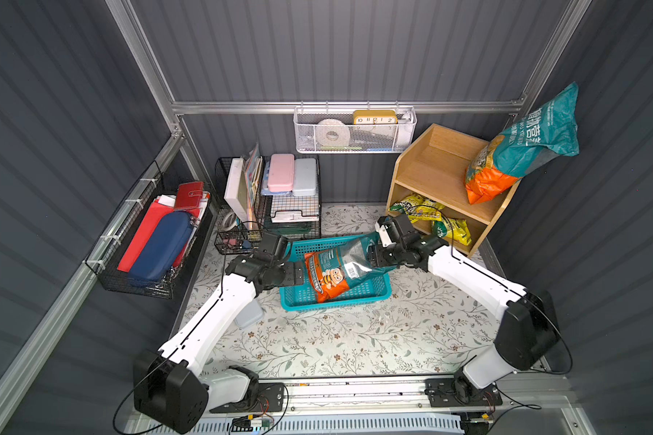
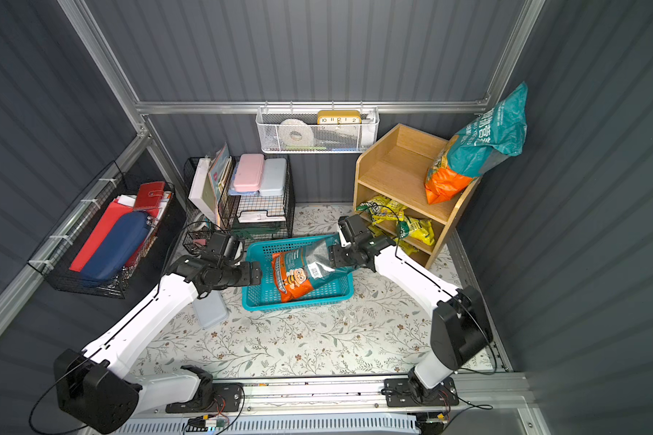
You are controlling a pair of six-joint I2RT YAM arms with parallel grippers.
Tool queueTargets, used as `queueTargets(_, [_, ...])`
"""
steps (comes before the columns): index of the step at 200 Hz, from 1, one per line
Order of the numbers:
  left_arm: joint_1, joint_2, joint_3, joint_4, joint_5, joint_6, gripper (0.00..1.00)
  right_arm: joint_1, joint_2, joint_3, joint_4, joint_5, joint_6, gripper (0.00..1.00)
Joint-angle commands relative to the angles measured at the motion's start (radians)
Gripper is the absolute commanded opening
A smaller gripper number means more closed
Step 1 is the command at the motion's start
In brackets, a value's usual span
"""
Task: Take down the fertilizer bag from the shelf
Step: Adjust the fertilizer bag in the storage box.
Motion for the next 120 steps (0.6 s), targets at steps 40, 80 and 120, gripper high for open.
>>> queueTargets(40, [0.004,0.059,-0.116,0.090,-0.055,-0.053,1.00,-0.013,0.089,0.094,0.026,-0.043,-0.024,0.00])
queueTargets(80, [0.005,0.139,-0.127,0.130,-0.056,-0.079,1.00,-0.011,-0.037,0.170,-0.015,-0.049,-0.050,0.00])
queueTargets(120, [0.005,0.155,-0.112,0.120,-0.095,-0.098,0.99,-0.009,-0.140,0.268,-0.108,0.030,-0.083,0.00])
